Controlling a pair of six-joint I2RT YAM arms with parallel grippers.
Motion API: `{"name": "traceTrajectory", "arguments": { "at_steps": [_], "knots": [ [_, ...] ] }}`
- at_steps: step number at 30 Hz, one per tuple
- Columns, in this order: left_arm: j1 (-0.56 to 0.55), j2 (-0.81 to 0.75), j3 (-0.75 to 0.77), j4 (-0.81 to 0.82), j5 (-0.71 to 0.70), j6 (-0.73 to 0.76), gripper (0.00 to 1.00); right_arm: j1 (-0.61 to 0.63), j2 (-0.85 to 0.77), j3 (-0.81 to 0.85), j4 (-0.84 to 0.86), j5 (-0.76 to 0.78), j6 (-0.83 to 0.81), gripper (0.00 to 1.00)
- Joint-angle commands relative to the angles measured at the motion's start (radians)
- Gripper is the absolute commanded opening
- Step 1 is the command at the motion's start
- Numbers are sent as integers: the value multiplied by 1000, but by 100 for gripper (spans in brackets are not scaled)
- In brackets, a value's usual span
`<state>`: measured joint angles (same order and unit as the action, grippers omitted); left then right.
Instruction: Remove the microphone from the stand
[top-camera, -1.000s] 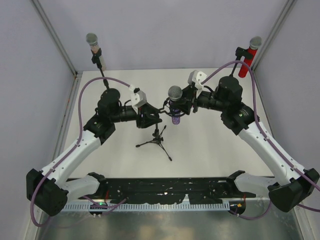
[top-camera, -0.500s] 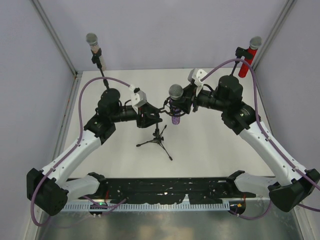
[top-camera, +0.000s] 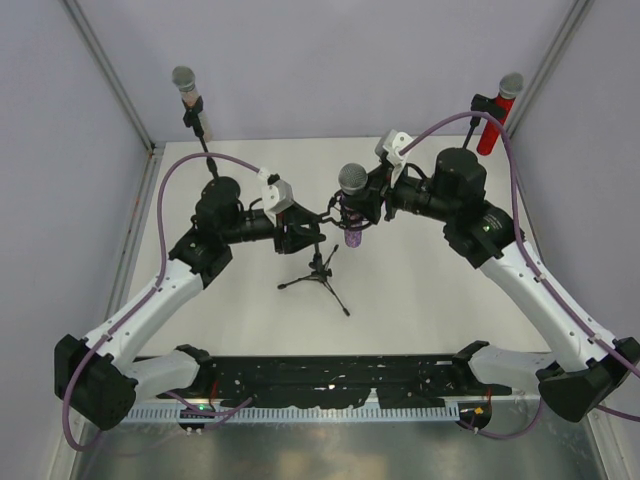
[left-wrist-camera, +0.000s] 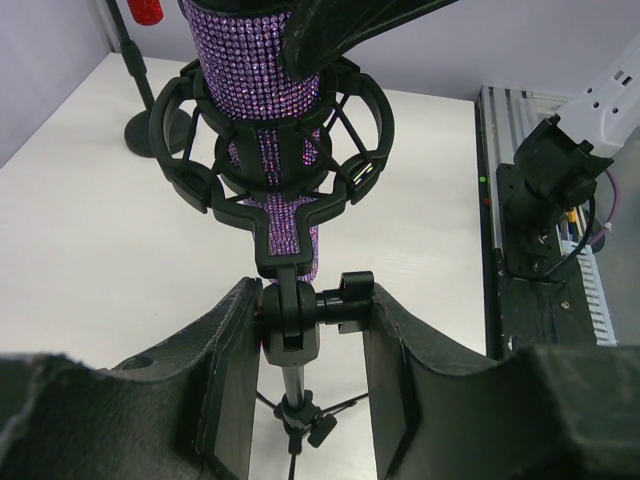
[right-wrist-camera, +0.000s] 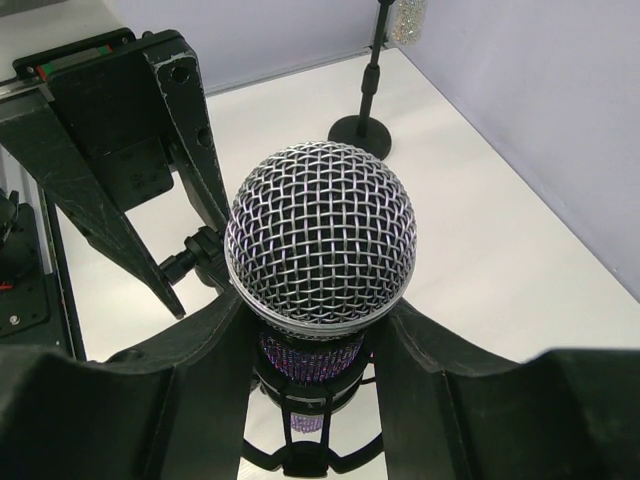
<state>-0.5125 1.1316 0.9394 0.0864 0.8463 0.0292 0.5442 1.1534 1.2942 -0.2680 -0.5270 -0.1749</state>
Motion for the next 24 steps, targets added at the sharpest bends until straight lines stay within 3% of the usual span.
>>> {"name": "traceTrajectory", "arguments": {
  "at_steps": [1,6,12,14,15,24],
  "knots": [
    [8,20,-28,-53,-46,8,30,0,-37,117,188,82,43,26],
    [8,23,-25,-53,-43,6,30,10,-40,108,176,49,16,26],
    [9,16,-30,-47,-41,6,29,11,-50,71,125,-4,-130,26],
    [8,14,-31,-47,-39,6,29,13,-49,74,105,-25,-158,31],
    [8,14,-30,-47,-36,6,30,11,-49,74,105,-33,-159,36],
    [8,28,-25,-48,-18,3,30,11,-35,111,104,-162,-91,33]
  ]
}}
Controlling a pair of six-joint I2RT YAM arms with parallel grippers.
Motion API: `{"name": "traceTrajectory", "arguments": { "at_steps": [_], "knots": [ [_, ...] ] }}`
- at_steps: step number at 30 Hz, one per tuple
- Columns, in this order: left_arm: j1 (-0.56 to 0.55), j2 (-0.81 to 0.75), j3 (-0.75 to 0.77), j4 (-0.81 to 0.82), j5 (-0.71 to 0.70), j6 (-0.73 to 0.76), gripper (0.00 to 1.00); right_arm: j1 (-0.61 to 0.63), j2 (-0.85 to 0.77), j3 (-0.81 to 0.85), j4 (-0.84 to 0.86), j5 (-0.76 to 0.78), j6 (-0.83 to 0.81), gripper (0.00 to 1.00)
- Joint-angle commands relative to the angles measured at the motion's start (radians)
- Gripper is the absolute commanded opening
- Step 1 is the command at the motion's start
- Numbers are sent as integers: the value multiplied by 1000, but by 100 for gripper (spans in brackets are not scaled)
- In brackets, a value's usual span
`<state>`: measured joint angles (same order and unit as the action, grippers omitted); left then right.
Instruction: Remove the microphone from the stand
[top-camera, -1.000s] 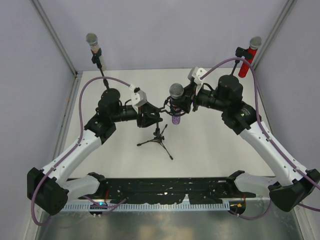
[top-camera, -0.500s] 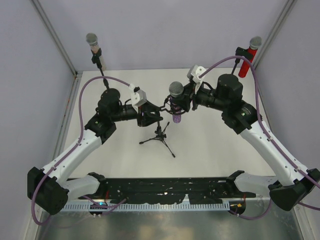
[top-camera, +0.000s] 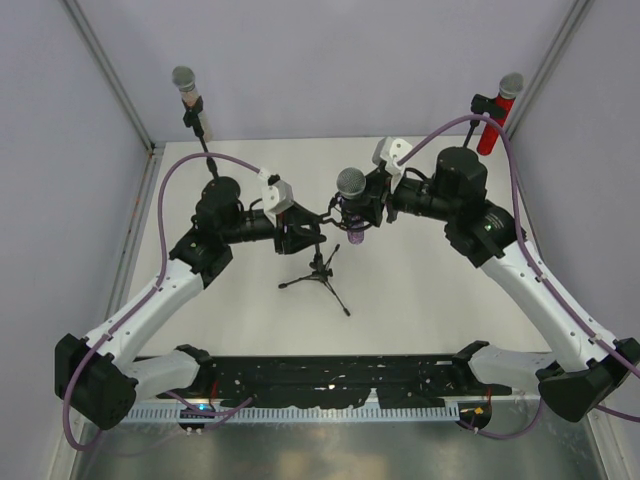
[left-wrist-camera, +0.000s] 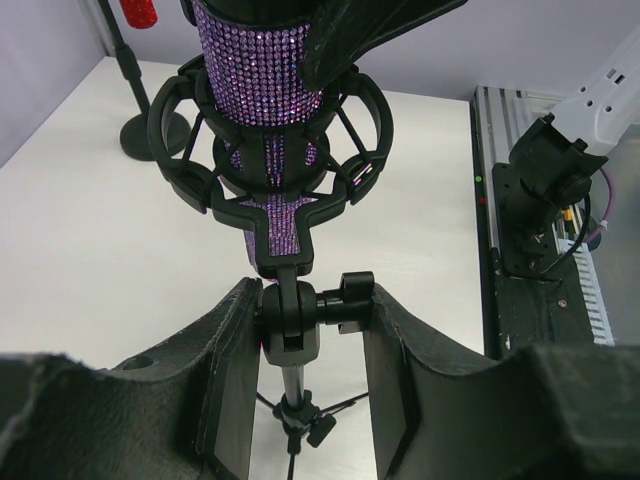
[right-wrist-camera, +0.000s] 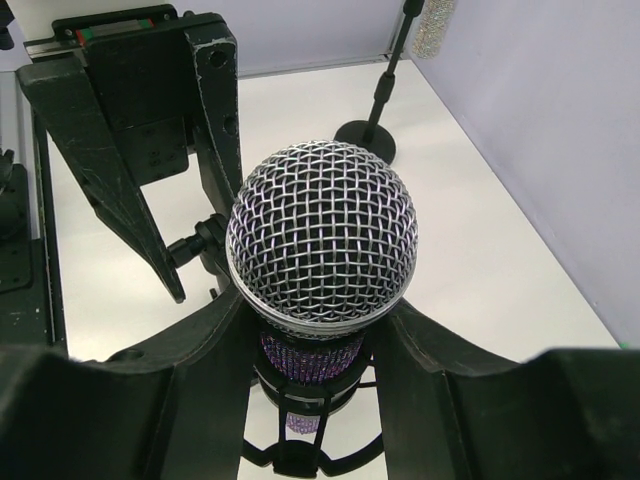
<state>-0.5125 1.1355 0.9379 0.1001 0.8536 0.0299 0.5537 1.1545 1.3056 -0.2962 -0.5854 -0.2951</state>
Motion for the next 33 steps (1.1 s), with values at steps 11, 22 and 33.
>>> {"name": "traceTrajectory", "arguments": {
  "at_steps": [11,22,33],
  "knots": [
    [8,26,-24,-60,-27,-1,30,2,-36,115,180,64,116,37],
    [8,26,-21,-62,-30,-4,30,0,-62,57,218,56,123,49],
    [8,21,-24,-62,-30,-4,30,-8,-78,-21,273,48,140,85]
  ]
}}
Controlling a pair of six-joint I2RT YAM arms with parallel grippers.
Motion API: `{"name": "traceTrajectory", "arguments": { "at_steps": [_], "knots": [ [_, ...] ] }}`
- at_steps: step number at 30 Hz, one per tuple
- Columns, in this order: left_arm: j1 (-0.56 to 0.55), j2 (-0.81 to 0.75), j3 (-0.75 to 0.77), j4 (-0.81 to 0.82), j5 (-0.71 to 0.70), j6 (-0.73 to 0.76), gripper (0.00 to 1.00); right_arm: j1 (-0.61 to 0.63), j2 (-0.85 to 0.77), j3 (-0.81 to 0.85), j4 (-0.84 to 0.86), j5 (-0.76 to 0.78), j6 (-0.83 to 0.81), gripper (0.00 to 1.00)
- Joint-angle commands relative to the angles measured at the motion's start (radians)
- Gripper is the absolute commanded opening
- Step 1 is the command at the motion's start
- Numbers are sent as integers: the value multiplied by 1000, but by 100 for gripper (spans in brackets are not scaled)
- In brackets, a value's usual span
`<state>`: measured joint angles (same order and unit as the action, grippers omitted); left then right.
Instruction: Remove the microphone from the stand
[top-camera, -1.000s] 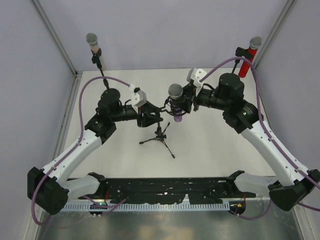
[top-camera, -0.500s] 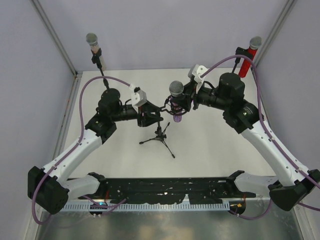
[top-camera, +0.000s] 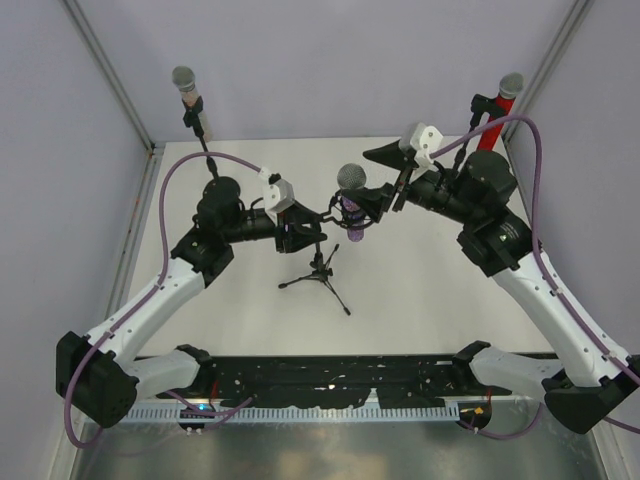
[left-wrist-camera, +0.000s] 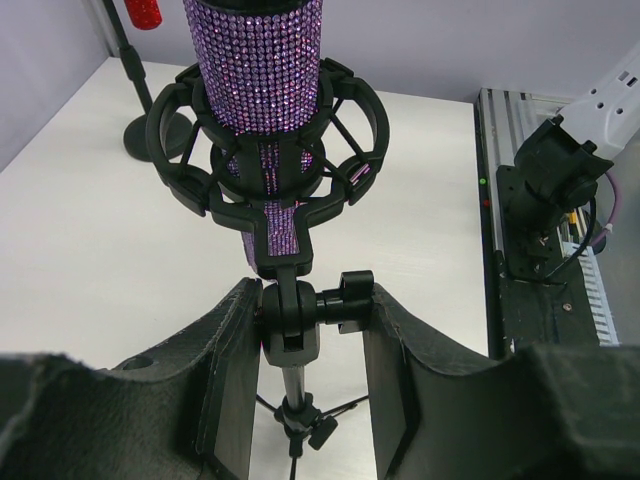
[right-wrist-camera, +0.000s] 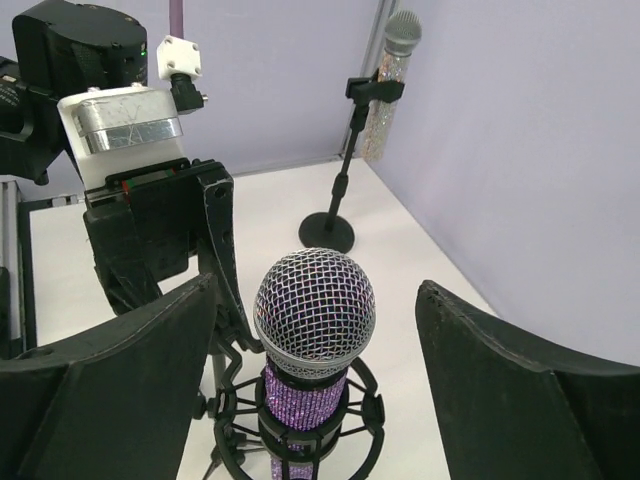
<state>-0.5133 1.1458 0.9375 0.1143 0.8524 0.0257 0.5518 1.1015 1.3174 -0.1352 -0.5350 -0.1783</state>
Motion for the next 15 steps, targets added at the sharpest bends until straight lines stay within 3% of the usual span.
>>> {"name": "traceTrajectory", "arguments": {
  "at_steps": [1,15],
  "knots": [
    [9,11,-23,-76,-29,0,30,-9,-32,-43,124,4,23,87],
    [9,20,-20,-74,-24,-3,30,-10,-41,-265,334,59,22,89]
  ]
}}
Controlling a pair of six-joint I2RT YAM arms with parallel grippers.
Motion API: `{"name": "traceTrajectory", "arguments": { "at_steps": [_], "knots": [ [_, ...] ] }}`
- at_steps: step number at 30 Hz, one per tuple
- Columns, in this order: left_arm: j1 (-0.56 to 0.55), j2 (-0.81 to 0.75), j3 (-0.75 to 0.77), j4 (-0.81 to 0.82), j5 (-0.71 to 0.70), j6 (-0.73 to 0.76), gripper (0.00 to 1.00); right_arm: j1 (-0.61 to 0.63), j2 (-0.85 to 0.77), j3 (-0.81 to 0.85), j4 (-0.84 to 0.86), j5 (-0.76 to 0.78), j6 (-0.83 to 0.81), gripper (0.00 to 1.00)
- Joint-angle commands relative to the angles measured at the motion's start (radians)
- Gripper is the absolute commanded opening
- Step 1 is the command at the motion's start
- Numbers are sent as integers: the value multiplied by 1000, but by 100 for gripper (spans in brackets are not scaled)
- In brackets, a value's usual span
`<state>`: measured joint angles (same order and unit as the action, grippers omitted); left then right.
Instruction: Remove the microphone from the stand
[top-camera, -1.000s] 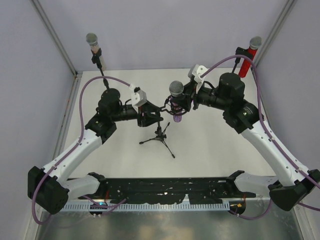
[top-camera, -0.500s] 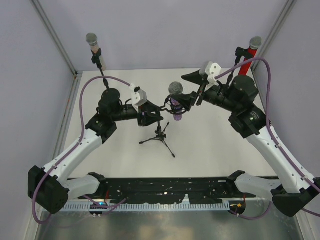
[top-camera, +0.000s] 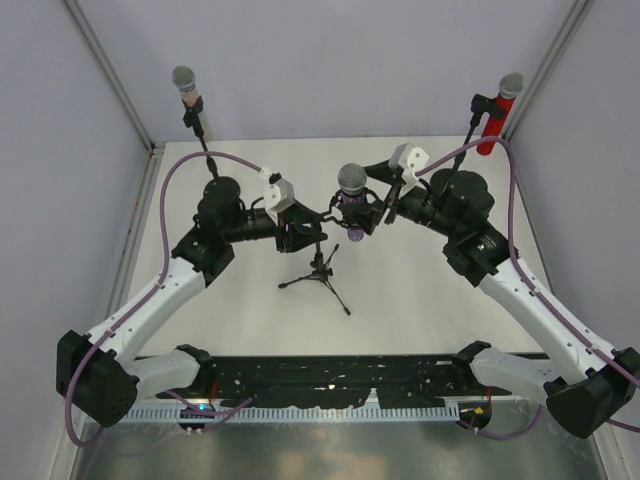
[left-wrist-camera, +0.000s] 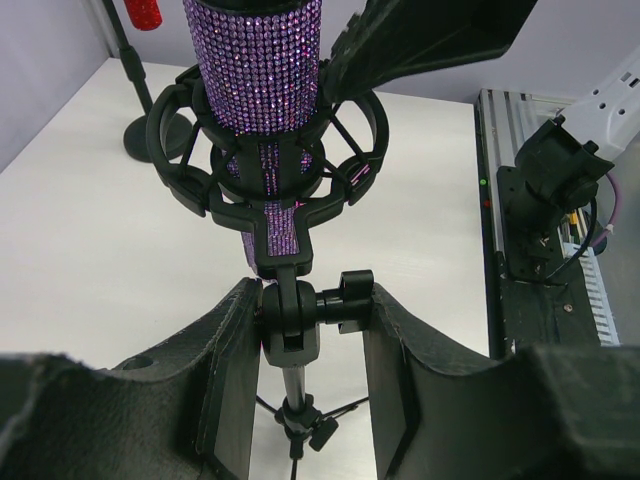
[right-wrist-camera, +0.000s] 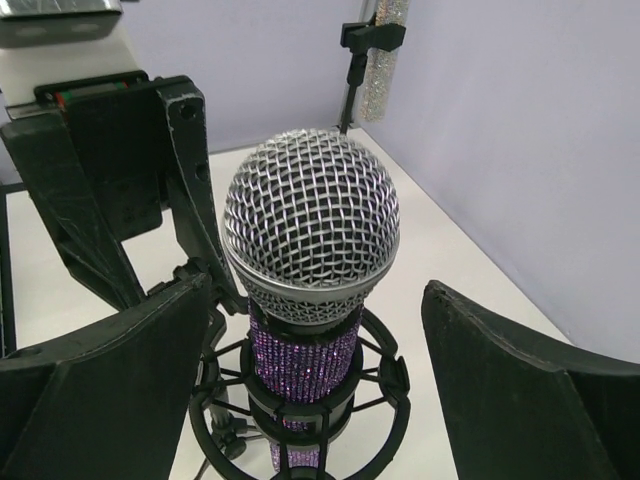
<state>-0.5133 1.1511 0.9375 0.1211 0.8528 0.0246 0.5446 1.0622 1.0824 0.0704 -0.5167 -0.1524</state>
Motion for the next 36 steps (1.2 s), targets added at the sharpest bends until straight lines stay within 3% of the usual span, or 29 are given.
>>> {"name": "traceTrajectory", "arguments": {
  "at_steps": [1,9,23,36],
  "knots": [
    [10,15,-22,-80,-23,0,30,-5,-5,-35,144,49,-9,89],
    [9,15,-20,-78,-21,-3,30,-5,-24,-67,157,29,-27,75],
    [9,18,-23,-75,-20,-3,30,-5,-41,-29,115,-77,-41,36],
    [9,22,-26,-77,-18,-3,31,-5,12,203,-63,-154,-16,32]
  ]
}}
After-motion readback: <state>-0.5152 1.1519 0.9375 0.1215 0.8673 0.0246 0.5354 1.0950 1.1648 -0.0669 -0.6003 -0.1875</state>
